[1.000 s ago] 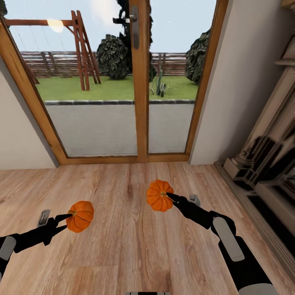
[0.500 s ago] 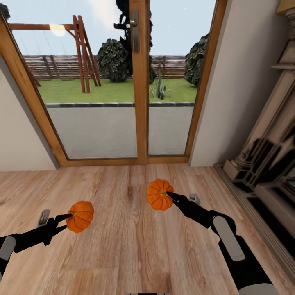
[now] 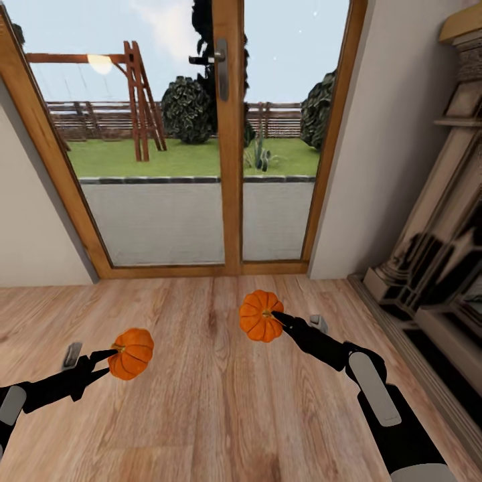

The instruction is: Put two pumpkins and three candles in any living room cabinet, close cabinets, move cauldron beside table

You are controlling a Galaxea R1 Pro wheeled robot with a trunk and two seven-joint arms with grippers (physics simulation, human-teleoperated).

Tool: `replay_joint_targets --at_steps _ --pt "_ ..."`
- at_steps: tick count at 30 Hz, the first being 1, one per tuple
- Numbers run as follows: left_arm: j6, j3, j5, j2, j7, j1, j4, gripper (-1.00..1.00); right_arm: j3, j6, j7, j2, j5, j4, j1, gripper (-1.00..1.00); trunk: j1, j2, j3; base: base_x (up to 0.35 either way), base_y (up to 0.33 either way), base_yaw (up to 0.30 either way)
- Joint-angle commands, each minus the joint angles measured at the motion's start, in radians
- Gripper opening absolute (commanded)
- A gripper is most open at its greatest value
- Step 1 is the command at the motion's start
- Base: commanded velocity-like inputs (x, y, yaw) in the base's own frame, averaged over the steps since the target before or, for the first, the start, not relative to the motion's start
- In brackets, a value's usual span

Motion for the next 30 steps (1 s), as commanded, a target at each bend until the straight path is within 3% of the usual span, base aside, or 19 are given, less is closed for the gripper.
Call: replay_joint_targets --at_steps 1,26,30 --pt "-0.001 -0.001 -0.001 0.000 0.004 0.000 0.000 -1.00 0.000 0.000 -0.004 0.000 0.000 0.000 0.000 -1.00 0.000 0.000 0.002 0.000 0.000 0.000" --pt "-0.001 -0.001 -0.001 0.000 0.004 0.000 0.000 -1.00 -0.001 0.003 -0.003 0.000 0.000 -0.002 0.000 -1.00 -0.012 0.006 0.058 0.000 0.000 0.000" --pt "-0.001 -0.001 -0.001 0.000 0.004 0.000 0.000 -1.00 -0.001 0.004 -0.003 0.000 0.000 -0.002 0.000 -1.00 -0.027 0.033 0.064 0.000 0.000 0.000"
